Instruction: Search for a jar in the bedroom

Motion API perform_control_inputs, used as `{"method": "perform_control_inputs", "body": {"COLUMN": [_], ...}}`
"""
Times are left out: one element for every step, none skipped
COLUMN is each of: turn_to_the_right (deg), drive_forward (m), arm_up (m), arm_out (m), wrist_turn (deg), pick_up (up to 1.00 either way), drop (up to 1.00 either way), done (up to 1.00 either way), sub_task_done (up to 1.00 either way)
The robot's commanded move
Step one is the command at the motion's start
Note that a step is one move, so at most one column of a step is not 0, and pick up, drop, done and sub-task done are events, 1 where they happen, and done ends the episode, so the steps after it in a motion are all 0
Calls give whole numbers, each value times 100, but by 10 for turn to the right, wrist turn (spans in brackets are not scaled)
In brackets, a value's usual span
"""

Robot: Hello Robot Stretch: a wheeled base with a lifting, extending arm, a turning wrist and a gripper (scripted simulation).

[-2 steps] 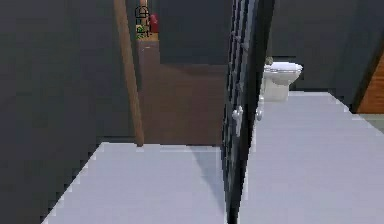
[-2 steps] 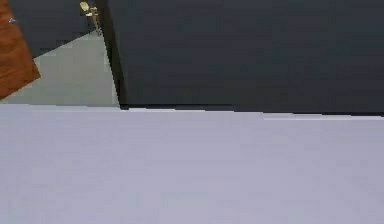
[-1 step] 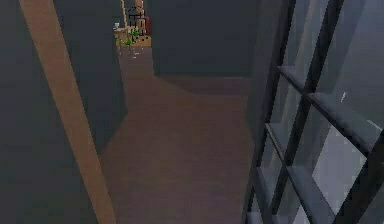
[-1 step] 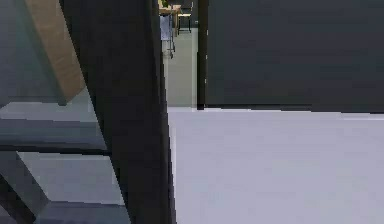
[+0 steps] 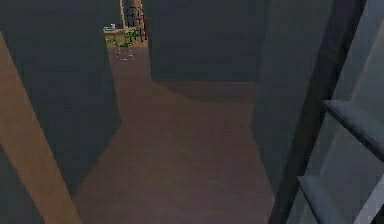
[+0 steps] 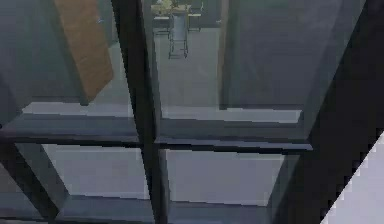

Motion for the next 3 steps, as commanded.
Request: {"method": "perform_control_inputs", "body": {"turn_to_the_right": [-120, 0, 0], "drive_forward": [0, 85, 100], "arm_up": [0, 0, 0], "arm_out": [0, 0, 0], "wrist_turn": [0, 0, 0], "pick_up": [0, 0, 0], "drop": [0, 0, 0], "done": [0, 0, 0], "sub_task_done": [0, 0, 0]}}
